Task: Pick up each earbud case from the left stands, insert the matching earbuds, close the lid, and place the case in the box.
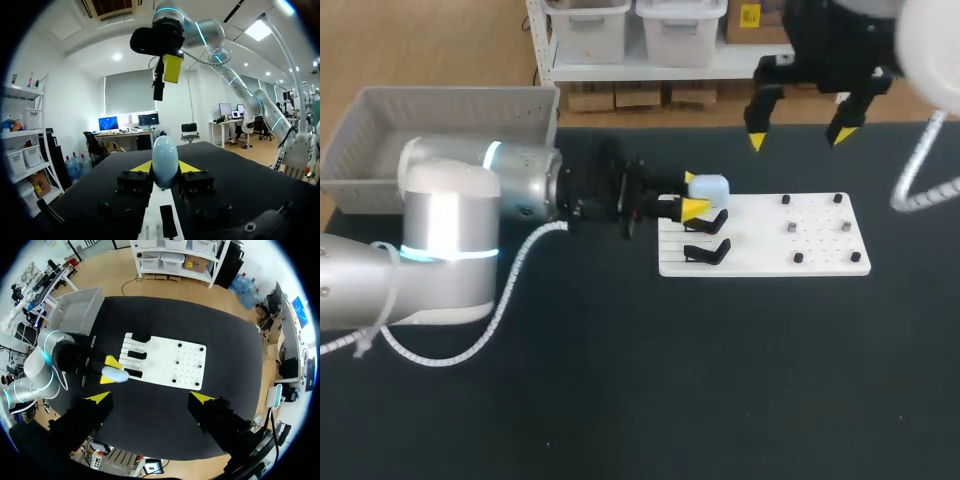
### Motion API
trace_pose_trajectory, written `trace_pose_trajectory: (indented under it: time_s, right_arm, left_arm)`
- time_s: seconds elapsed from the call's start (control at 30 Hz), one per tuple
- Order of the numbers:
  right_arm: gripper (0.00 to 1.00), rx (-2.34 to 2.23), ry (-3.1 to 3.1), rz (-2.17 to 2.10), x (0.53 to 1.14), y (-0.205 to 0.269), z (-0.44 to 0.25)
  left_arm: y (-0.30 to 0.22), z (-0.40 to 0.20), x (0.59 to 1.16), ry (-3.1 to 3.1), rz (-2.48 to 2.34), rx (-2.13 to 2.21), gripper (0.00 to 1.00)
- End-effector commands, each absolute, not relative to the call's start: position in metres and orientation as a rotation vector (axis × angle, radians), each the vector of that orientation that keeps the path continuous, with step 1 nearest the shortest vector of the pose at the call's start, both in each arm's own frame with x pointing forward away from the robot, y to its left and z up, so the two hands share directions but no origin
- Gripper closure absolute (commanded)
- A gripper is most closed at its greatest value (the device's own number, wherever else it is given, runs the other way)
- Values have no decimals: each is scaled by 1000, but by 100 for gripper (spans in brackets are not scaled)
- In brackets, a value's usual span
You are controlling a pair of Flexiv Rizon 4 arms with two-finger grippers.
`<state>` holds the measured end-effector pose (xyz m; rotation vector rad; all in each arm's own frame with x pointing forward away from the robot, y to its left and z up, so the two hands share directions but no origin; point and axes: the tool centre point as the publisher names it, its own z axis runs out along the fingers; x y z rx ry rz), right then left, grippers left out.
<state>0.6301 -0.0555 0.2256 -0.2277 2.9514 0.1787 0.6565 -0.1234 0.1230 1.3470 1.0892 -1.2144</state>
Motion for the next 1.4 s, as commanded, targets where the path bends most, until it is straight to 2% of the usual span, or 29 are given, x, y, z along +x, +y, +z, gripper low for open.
trace_pose_trajectory:
  time_s: [0.03,0.37,0.67,1.17,1.4]
  right_arm:
    - [0,-193,2740,197,609,-62,224]
    - [0,-193,2740,197,609,-62,224]
    - [0,-193,2740,197,609,-62,224]
    - [0,-193,2740,197,609,-62,224]
    - [0,-193,2740,197,609,-62,224]
  left_arm:
    - [-89,153,639,1134,-1146,1319,100]
    - [-2,210,650,1221,-888,1290,100]
    - [93,210,715,1394,-648,1180,100]
    - [165,178,840,1536,-519,1064,100]
    - [182,159,876,1584,-519,1087,100]
